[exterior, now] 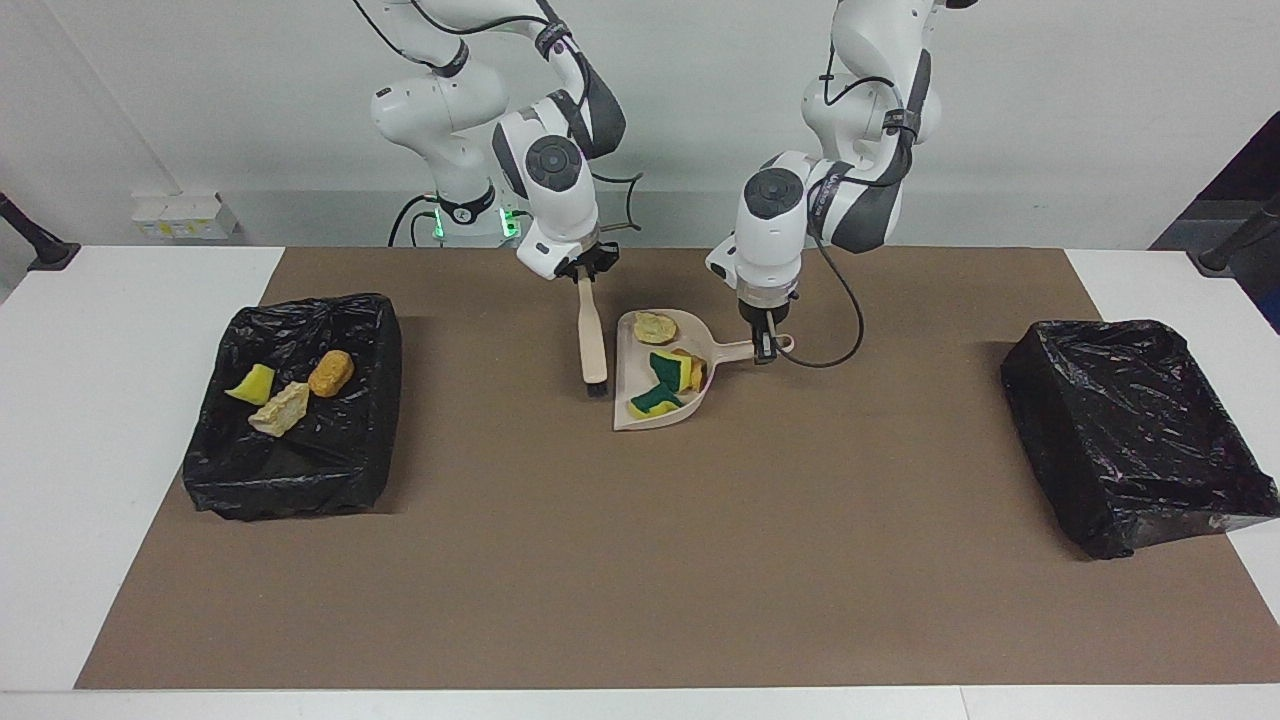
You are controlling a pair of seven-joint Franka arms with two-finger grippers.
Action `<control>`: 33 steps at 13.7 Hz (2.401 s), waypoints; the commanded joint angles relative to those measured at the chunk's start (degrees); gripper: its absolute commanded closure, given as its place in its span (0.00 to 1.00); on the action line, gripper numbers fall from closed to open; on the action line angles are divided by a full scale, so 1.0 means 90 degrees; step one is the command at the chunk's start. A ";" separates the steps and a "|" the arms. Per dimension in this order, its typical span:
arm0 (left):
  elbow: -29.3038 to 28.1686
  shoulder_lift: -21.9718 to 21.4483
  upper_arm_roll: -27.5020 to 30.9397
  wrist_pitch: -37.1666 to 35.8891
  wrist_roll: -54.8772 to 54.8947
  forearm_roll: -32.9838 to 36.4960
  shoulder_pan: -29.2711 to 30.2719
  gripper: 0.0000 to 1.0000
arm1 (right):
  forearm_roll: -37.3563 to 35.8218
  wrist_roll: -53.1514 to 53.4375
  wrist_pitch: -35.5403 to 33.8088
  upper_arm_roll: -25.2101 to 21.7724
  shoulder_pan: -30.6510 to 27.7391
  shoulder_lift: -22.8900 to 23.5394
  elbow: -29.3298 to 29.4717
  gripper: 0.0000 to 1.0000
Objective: Sweep and dump trash in bin
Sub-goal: 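Carry the loaded dustpan over the nearby black bag with the left gripper, then tilt the dustpan to dump debris into the bag with the left gripper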
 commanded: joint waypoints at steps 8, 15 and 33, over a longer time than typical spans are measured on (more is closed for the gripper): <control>0.0159 -0.1339 0.2845 -0.0913 0.4135 -0.1210 0.0045 1.00 | -0.0078 0.2262 0.0384 0.0211 0.1461 0.0104 0.0593 1.00; 0.1524 -0.0725 0.5414 -0.1089 0.6726 -0.1584 0.0133 1.00 | 0.0166 0.3476 0.1391 0.0211 0.2567 0.1775 0.1785 1.00; 0.4388 0.1260 0.5282 -0.0923 0.6417 0.1030 0.2028 1.00 | -0.0664 0.2696 -0.0228 0.0202 0.1789 0.1952 0.3064 0.00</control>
